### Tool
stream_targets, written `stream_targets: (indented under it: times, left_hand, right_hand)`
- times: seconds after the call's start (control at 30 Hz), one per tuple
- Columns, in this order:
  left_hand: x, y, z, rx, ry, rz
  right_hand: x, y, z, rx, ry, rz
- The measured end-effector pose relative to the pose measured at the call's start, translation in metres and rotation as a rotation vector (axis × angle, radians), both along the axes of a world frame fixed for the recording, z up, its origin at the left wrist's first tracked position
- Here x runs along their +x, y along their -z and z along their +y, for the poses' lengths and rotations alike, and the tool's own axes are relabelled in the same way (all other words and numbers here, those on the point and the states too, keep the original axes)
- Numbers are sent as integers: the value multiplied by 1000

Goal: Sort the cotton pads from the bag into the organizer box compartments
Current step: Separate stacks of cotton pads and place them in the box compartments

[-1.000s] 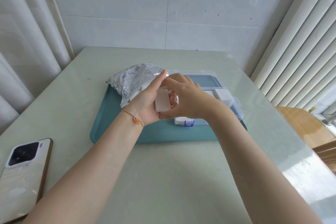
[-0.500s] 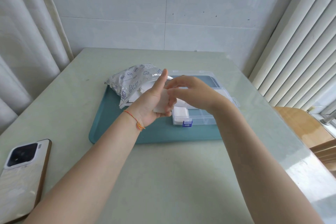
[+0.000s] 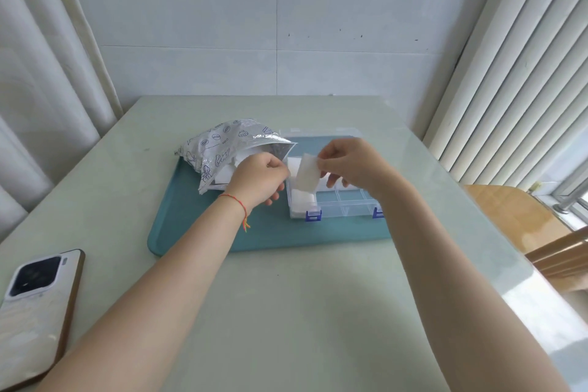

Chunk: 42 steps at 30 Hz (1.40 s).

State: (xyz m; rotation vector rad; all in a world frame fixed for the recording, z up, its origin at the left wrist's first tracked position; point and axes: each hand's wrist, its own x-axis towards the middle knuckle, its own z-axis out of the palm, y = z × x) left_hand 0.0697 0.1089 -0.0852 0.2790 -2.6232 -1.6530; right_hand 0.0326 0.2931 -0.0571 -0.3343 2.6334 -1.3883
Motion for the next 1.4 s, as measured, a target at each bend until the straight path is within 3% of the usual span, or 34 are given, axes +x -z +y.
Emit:
stream_targets:
  times: [0.13,0.53,0.77,0.87,0.97,1.07,1.13,1.3,1.4]
  left_hand:
    - [2,6,5,-93,71,-56]
    - [4,7,6,-124,100,47]
    - [5,-4,12,-639,234,-14]
    - [3,-6,13,-762,280,-39]
    - [5,-5,8,-719,234,102]
    - [12,-2,-11,-564,-111,535]
    - [14,-2,-34,-573,-329,661]
    - [8,1,-79,-602,-286,326]
    - [6,0,-85,-495,-298,341]
  right_hand:
    - [-1,9,-3,114,-34,0]
    - [0,21,-16,322,-66,17]
    - [0,30,-31,611,-25,136]
    - [3,29,-35,786,-40,222]
    - [6,20,-36,854,-47,302]
    - [8,8,-44,708,21,369]
    - [8,2,-59,616,60,415]
    - [5,7,-112,610,-110,325]
    - [0,16,-138,735,-174,239]
